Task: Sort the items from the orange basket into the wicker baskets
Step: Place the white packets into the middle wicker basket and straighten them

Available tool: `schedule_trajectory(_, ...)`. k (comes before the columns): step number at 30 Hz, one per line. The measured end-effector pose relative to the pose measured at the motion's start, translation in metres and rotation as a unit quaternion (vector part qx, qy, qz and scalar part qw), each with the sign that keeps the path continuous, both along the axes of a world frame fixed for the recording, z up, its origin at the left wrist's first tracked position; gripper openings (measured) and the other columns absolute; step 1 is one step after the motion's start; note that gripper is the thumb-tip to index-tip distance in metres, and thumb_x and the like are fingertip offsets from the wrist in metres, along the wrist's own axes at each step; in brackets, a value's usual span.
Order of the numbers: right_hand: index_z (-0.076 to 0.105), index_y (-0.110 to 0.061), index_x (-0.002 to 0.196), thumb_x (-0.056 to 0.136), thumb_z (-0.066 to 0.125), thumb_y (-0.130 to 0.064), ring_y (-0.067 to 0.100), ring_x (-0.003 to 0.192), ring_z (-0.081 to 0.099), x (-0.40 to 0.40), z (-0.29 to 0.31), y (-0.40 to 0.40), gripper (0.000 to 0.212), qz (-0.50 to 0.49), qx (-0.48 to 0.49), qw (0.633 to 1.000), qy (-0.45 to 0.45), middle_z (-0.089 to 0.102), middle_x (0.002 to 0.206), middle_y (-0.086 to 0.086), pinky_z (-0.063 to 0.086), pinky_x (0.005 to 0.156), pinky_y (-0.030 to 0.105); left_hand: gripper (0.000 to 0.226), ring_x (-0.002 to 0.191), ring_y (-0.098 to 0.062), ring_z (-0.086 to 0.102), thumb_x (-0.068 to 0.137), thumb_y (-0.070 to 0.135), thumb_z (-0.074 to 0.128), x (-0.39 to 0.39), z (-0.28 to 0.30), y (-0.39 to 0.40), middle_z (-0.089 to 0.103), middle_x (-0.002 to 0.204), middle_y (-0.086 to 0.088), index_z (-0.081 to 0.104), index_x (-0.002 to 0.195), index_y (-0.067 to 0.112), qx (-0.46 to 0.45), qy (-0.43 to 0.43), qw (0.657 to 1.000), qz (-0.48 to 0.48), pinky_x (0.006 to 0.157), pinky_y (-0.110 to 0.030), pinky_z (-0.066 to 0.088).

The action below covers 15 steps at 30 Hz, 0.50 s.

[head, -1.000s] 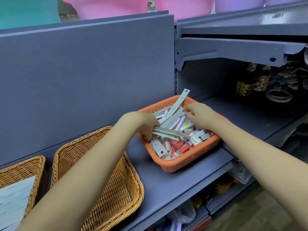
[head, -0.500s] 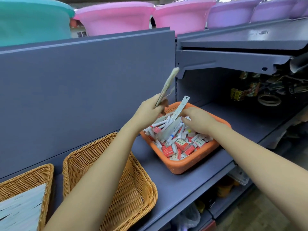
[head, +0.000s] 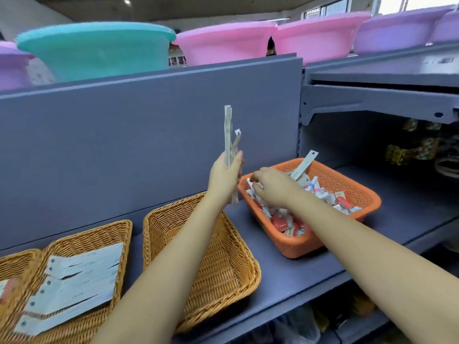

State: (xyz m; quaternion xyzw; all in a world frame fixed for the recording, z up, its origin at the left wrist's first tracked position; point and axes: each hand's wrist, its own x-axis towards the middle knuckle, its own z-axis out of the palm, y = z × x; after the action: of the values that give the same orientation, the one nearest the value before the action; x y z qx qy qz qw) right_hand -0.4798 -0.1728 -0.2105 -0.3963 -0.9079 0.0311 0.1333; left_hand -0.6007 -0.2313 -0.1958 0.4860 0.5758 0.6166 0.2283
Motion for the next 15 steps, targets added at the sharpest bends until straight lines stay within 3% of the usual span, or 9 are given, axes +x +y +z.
schedule_trajectory(9, 0.055, -0.007, 0.119, 0.095, 0.04, -0.022, 0.029, 0.114, 0.051, -0.074, -0.006, -0.06, 0.031, 0.144, 0.009, 0.989, -0.014, 0.055, 0.12, 0.013, 0.044, 0.091, 0.039, 0.019, 0.057, -0.012, 0.046, 0.098, 0.031, 0.046, -0.059, -0.013, -0.084, 0.05, 0.063, 0.003, 0.052, 0.083, 0.02, -0.062, 0.056, 0.984, 0.157, 0.064, -0.035, 0.042)
schedule_trajectory(15, 0.054, -0.009, 0.119, 0.096, 0.042, -0.025, 0.027, 0.112, 0.052, -0.121, -0.005, -0.11, 0.031, 0.193, 0.007, 0.981, -0.016, 0.055, 0.117, 0.009, 0.047, 0.091, 0.041, 0.019, 0.054, -0.012, 0.044, 0.098, 0.029, 0.048, -0.096, -0.01, -0.138, 0.048, 0.061, 0.003, 0.052, 0.081, 0.02, -0.05, 0.041, 0.977, 0.205, 0.058, -0.031, 0.04)
